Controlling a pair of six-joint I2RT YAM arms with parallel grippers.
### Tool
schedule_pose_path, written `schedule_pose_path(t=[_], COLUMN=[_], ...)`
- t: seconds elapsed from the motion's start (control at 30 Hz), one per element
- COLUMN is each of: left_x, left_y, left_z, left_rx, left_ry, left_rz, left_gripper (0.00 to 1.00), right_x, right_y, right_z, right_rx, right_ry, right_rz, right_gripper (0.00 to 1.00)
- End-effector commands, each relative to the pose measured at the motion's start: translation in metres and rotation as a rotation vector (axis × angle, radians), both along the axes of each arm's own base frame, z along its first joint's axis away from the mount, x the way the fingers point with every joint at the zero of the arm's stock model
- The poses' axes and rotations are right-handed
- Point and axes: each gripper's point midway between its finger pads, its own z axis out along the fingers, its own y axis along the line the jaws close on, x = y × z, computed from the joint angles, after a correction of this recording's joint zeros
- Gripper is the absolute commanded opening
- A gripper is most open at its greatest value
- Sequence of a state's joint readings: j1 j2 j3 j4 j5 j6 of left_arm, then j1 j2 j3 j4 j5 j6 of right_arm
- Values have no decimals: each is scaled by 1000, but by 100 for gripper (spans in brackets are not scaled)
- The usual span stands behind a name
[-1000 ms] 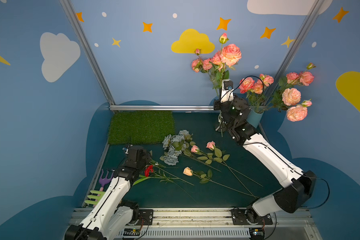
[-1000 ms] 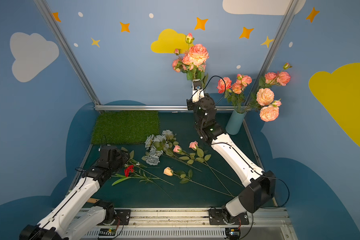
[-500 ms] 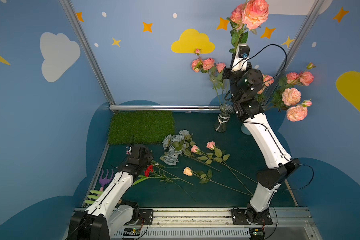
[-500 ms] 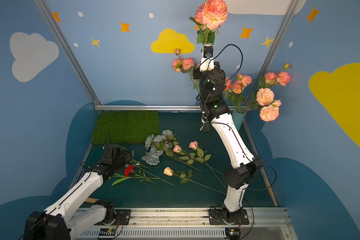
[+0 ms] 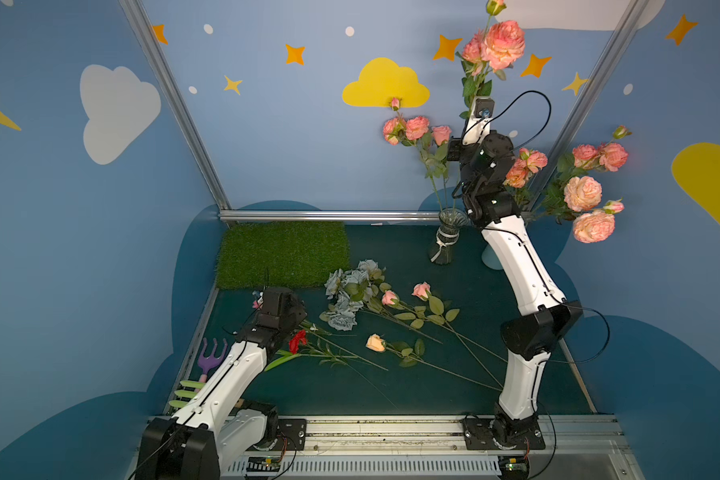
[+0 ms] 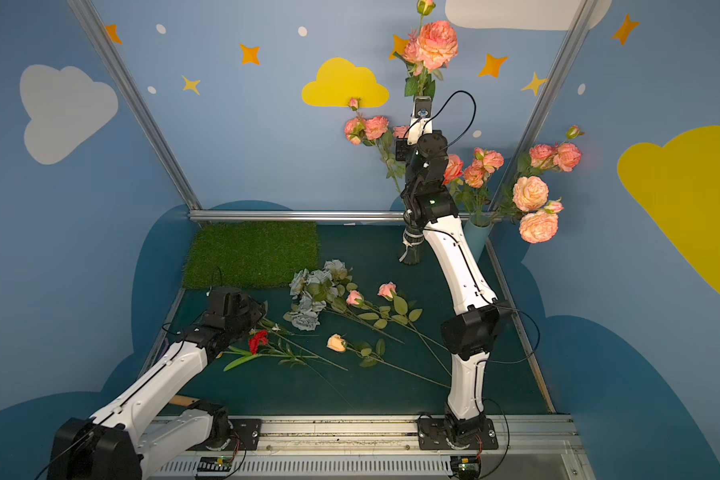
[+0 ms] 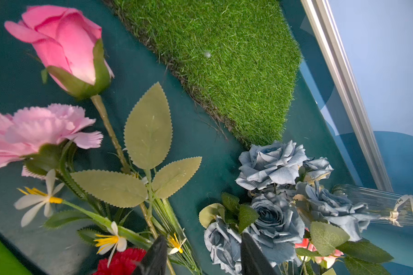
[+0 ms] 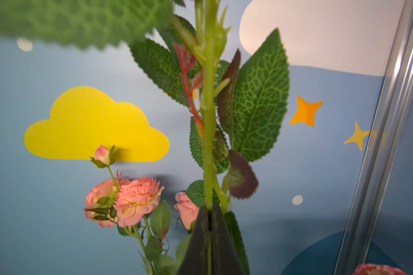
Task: Place the pink flowers into the vase
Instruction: Place the flower in the vase.
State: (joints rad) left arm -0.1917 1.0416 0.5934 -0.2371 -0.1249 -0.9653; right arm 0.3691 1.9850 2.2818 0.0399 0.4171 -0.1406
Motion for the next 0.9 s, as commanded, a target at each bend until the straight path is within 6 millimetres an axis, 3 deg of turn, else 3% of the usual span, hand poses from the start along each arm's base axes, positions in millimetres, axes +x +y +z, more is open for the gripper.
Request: schedule_pose_path(t=[0.0, 0.2, 0.3, 0.4, 0.47, 0.7, 0.87], left_x=[4, 1, -1, -2, -2, -4, -6], left_y=[2, 3, 4, 5, 4, 1, 0], left_z=[11, 12, 13, 16, 19, 26, 35], left_rx=[19, 25, 29, 33, 31, 17, 19], left_ry=[-24, -22, -18, -22, -29, -50, -65], left_rz=[-6, -6, -3, -2, -6, -12, -17], left_gripper=[51, 51, 54, 57, 57, 59, 60], right_x=[23, 52, 56, 52, 46, 3, -40], right_y=[-15, -34, -40, -43, -38, -31, -31], right_z=[-37, -103, -124, -139, -147, -175, -219], right_rx=[74, 99, 108, 111, 118, 117, 120], right_ry=[72, 216, 294, 370, 419, 586, 807], right_rz=[-15, -87, -107, -109, -73, -42, -40], right_gripper=[0, 0, 0, 17, 26, 34, 38])
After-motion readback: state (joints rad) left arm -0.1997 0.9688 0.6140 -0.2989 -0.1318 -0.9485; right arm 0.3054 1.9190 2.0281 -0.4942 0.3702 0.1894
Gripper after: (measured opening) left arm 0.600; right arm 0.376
